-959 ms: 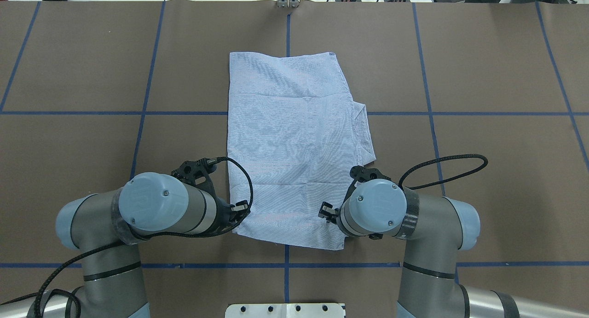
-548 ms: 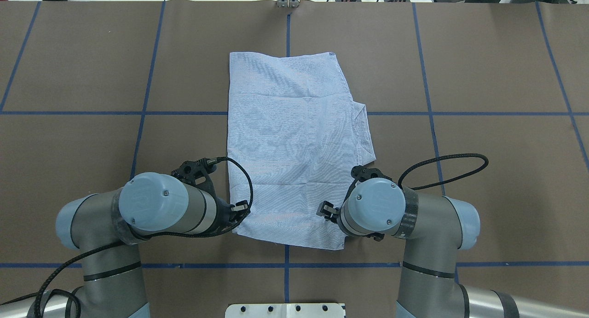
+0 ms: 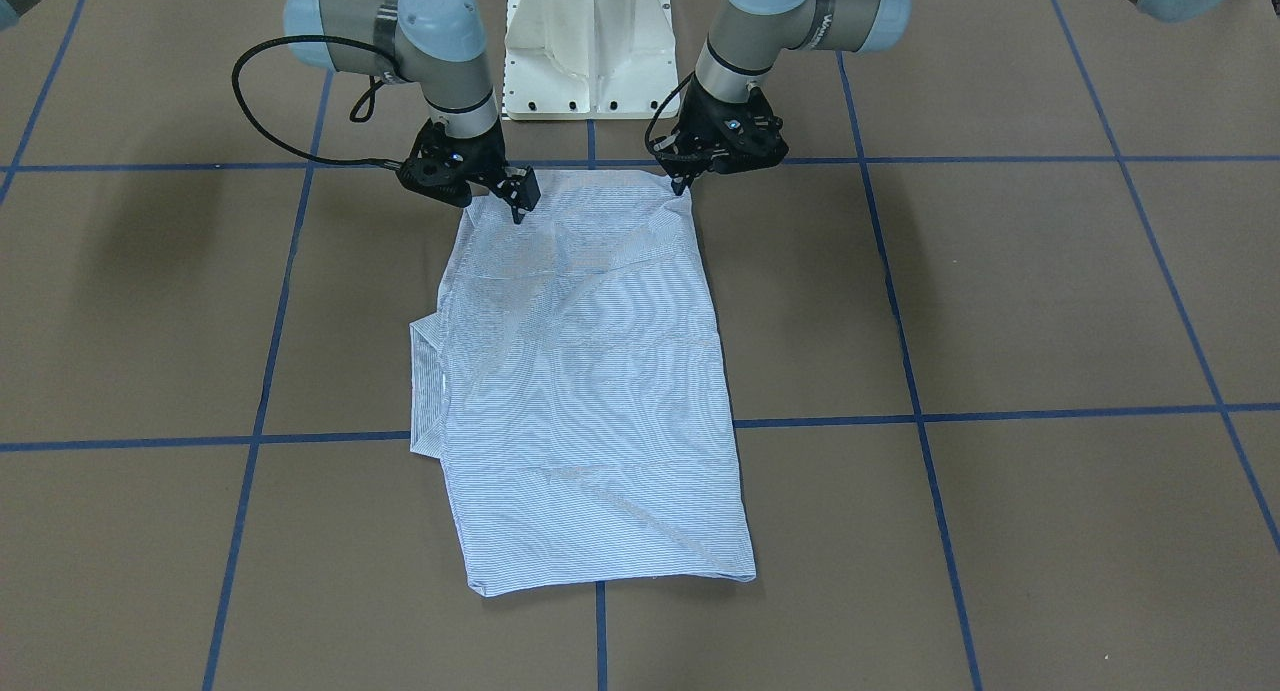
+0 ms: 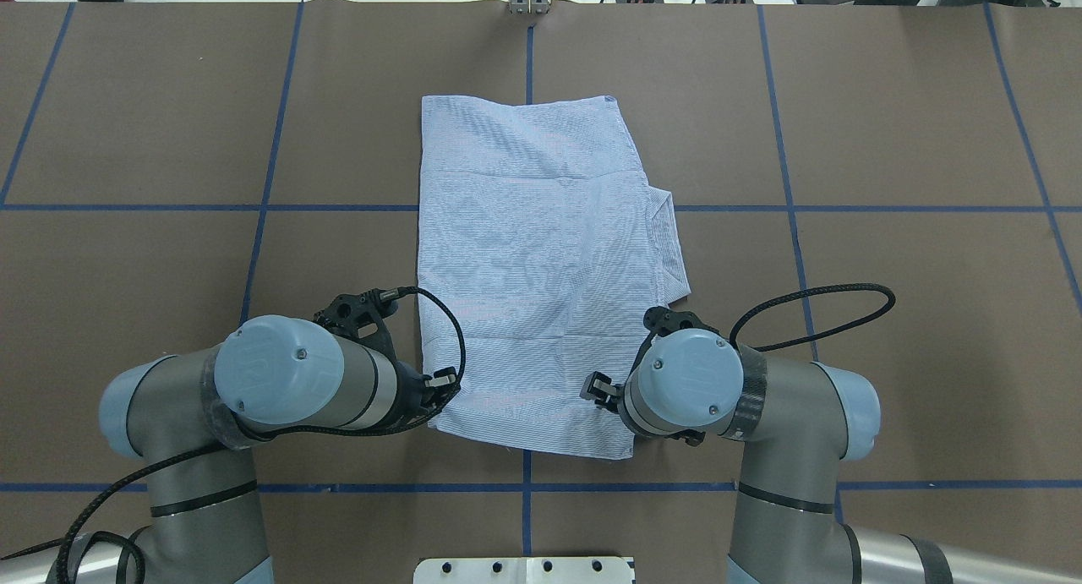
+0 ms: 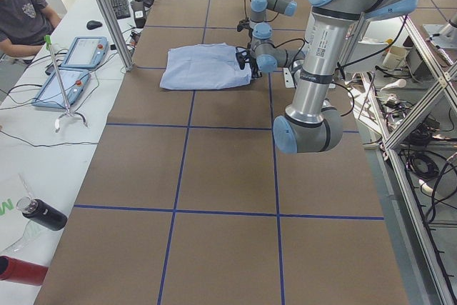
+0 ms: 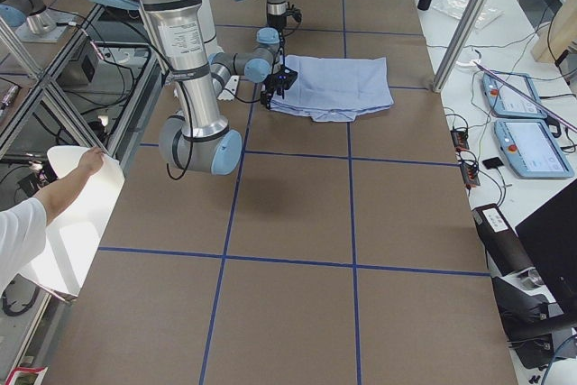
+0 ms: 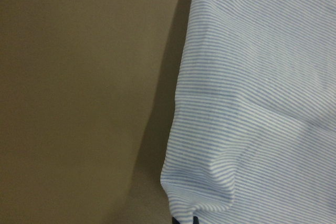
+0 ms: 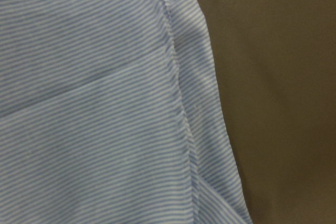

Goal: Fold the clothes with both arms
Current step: 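Grasp the shirt's near edge with both grippers at its two sides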

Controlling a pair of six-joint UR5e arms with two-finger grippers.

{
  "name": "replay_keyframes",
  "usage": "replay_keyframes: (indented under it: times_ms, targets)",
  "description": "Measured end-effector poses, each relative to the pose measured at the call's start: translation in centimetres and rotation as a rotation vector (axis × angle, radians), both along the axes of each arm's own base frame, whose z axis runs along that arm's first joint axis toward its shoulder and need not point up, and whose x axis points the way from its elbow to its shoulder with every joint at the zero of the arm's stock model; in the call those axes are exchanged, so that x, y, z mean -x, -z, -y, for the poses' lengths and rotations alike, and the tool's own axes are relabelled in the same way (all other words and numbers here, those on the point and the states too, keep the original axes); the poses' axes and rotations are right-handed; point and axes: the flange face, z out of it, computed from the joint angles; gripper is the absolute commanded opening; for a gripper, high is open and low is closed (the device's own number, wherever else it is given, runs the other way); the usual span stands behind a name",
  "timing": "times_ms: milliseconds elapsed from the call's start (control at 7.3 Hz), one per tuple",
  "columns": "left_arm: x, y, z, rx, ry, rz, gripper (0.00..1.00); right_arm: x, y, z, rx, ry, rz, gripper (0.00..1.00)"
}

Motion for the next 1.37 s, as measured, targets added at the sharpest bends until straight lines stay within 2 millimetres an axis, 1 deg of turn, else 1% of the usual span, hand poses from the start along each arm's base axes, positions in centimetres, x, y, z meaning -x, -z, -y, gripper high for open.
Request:
replay_keyframes:
  times_ms: [411,685,822,959,1095,1232,1369]
  targets:
    - [0.59,0.38,-0.04,0.005,0.004,0.013,0.00,0.54,0.44,-0.93,0.010,0.005,0.013,0.99]
    - [0.80,0.46,0.07,0.006,0.006,0.016,0.00,0.73,-0.06,-1.07,0.012,0.007,0.005,0.98]
    - [0.83,0.50,0.09,0.005,0.006,0.016,0.00,0.89,-0.33,-1.01,0.013,0.007,0.000,0.86]
    - [0.83,0.55,0.09,0.004,0.006,0.015,0.00,0.96,-0.45,-0.87,0.015,0.004,-0.002,0.64]
    - [0.83,0.56,0.10,0.004,0.006,0.015,0.00,0.99,-0.51,-0.73,0.016,0.000,-0.004,0.34]
    - [0.88,0.55,0.18,0.003,0.007,0.015,0.00,0.98,-0.48,-0.61,0.015,-0.002,-0.002,0.11]
    - [0.92,0.55,0.22,0.003,0.008,0.015,0.00,0.88,-0.30,-0.42,0.013,-0.002,0.002,0.00]
